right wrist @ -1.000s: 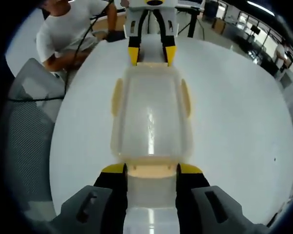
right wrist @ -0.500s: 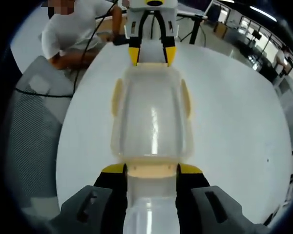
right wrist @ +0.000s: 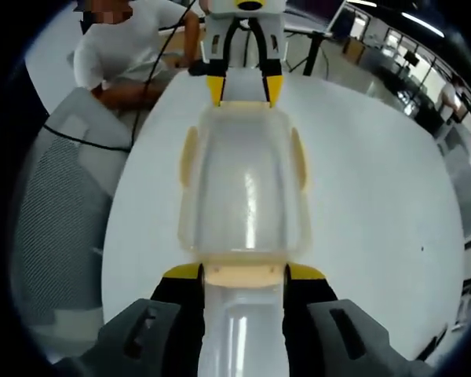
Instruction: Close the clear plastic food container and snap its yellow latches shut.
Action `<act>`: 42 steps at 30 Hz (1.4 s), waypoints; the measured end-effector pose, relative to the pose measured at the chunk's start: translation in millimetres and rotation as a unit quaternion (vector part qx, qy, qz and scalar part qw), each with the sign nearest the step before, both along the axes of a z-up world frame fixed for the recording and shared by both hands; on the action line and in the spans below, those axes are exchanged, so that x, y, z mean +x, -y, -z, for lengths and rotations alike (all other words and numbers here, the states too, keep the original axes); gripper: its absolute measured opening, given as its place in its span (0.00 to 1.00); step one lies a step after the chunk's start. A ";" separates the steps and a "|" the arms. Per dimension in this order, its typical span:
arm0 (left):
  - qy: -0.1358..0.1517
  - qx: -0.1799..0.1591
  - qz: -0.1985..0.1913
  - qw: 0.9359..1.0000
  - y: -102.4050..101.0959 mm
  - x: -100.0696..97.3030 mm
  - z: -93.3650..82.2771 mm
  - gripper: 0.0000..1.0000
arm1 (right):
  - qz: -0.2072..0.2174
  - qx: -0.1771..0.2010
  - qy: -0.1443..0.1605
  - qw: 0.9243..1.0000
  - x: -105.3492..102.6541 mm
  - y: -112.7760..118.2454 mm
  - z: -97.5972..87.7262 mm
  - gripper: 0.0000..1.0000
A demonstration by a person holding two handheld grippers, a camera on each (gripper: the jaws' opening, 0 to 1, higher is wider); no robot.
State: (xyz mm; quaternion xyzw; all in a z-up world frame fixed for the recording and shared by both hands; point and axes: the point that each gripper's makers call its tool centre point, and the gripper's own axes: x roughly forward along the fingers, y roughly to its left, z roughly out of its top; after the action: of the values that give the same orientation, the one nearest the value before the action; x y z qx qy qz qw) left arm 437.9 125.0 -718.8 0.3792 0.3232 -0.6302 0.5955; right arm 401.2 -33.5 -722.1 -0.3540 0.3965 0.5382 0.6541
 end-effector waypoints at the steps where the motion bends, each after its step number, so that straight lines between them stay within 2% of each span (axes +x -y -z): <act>1: 0.001 0.000 0.001 1.000 3.1 -0.3 -1.2 0.32 | 0.001 0.000 0.001 1.000 -0.3 2.9 -1.4 0.35; 15: 0.002 -0.013 0.017 1.000 35.7 -3.8 -14.6 0.32 | 0.014 -0.004 0.005 1.000 -7.2 34.8 -12.9 0.35; 42: 0.008 -0.020 0.031 0.999 101.7 -3.4 -25.8 0.32 | 0.026 0.005 0.011 1.000 -10.8 100.4 -23.2 0.35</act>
State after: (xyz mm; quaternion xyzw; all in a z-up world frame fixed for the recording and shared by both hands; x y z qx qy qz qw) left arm 434.5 23.4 -693.0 0.3822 0.2935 -0.6517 0.5857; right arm 390.4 -133.9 -699.0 -0.3462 0.3956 0.5195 0.6736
